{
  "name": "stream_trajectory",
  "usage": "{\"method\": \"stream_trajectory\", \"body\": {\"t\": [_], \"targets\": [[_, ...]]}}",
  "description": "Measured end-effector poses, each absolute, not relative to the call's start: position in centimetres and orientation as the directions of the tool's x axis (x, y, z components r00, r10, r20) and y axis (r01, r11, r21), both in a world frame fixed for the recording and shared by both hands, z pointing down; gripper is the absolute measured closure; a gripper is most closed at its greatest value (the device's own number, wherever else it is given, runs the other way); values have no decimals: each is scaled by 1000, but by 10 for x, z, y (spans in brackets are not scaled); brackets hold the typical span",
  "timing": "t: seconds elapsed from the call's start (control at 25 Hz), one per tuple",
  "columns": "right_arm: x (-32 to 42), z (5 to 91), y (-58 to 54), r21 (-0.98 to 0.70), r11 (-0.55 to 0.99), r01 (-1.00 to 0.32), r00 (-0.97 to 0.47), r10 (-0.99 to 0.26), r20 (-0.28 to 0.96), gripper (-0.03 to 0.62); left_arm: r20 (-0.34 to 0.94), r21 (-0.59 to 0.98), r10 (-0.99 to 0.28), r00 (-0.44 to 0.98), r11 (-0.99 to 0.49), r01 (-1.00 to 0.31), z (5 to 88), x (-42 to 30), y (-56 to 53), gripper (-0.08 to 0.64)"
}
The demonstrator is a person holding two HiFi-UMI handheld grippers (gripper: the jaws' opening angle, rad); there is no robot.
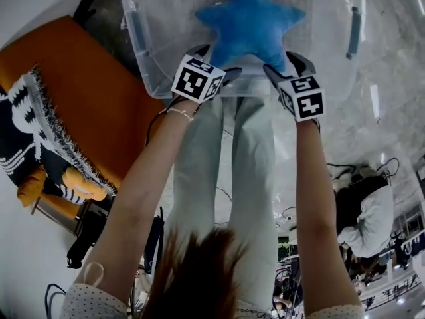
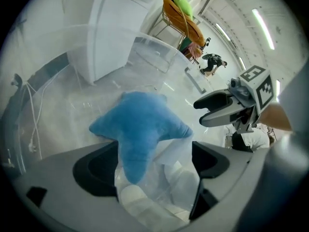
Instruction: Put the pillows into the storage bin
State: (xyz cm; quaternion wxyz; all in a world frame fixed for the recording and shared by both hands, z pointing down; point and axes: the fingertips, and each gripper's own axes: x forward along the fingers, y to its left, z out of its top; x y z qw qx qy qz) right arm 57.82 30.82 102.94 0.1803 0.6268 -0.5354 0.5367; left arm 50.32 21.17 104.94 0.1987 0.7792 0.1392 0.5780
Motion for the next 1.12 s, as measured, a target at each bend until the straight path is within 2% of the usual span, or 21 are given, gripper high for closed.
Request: {"method": "stream_trajectory", "body": {"t": [0.16,0.24,0.28,0.44,0.52,0.56,0.72,0.92,1.12], "targets": [[598,982,295,-325,-409,-853,-50,-556,830,360,793,477,428,434,-879,-3,1000,523,202,92],[615,948,285,-293,-439,-849,35,-601,798,393,773,436,381,508,-900,12,972,536,191,98],[623,929,280,-276,-454,-847,80,-623,778,424,767,402,350,537,-915,23,958,542,186,129],[647,838,260,-238,-501,-832,227,-699,678,545,704,276,246,667,-959,62,875,568,174,380],[656,787,252,-213,-505,-837,284,-732,620,569,647,238,182,740,-971,31,823,583,162,510],[660,760,247,-191,-500,-845,308,-746,590,580,615,223,146,775,-975,7,796,591,155,551],[670,643,228,-113,-480,-870,379,-797,469,581,466,179,57,883,-983,-31,672,614,131,557],[664,501,212,-78,-472,-878,422,-842,336,581,330,118,31,943,-993,-8,525,615,115,557],[651,369,194,29,-428,-903,425,-884,195,581,172,26,8,985,-1000,4,391,610,95,557]]}}
